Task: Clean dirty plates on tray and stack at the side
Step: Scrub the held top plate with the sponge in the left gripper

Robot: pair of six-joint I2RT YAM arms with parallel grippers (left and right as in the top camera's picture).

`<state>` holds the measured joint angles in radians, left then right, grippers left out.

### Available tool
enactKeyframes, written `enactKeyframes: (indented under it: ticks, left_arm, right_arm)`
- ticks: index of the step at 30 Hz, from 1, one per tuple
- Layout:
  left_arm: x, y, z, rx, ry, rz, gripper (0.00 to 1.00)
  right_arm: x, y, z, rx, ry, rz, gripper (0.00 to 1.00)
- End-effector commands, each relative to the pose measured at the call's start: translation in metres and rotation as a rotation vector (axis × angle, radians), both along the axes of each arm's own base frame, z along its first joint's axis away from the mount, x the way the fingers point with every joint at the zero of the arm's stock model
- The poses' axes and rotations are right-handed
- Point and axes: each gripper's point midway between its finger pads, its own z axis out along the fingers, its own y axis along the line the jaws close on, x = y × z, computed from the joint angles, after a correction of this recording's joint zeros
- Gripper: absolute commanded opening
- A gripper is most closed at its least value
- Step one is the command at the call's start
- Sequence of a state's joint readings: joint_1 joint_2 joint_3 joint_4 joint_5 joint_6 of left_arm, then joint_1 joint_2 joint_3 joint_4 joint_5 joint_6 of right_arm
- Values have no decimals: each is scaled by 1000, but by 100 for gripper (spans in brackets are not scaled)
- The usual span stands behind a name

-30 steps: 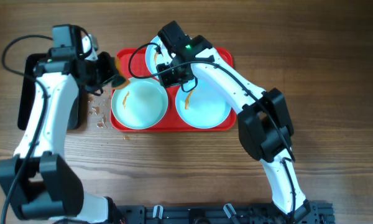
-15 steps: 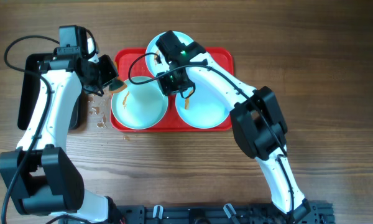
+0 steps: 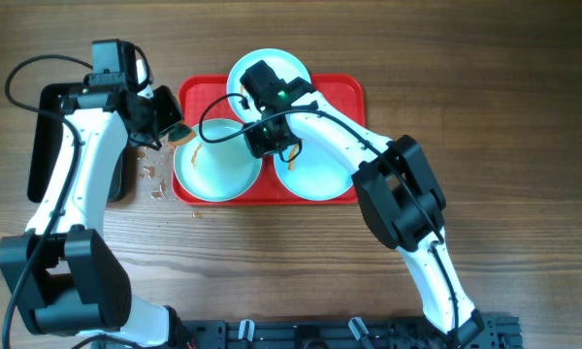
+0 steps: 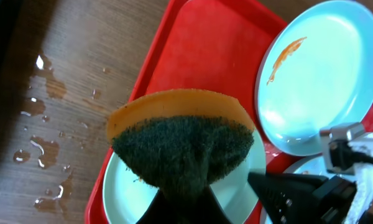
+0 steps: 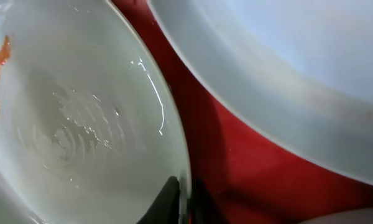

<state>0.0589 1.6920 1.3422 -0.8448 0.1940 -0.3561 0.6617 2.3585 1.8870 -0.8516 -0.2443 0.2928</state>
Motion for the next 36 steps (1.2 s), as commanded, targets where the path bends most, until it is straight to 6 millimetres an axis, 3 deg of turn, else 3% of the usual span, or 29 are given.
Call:
enactKeyframes:
  ticks: [1,6,12,23,33,36]
  left_arm:
    - [-4,1,-4,15,25,-11,4]
    - [-11,-3,-18,-4,48,-17,4]
    - [-18,-33,-43,-86,56,-86,4]
    - [-29,-74,-96,-83,131,-195,4]
    - [-38,-72,-128,-66,221,-191,4]
    - [-40,-47,-139,73,250,-153,4]
  right_arm:
    - [-1,-3,-13,-25,9,-1,4]
    - [-1,-3,-13,-24,10,-1,5]
    - [-1,-2,-13,-22,18,-23,4]
    - [-2,-3,-13,-26,22,-24,4]
    - [-3,-4,-14,-30,27,-23,4]
    - [-5,-5,-14,-34,32,-22,4]
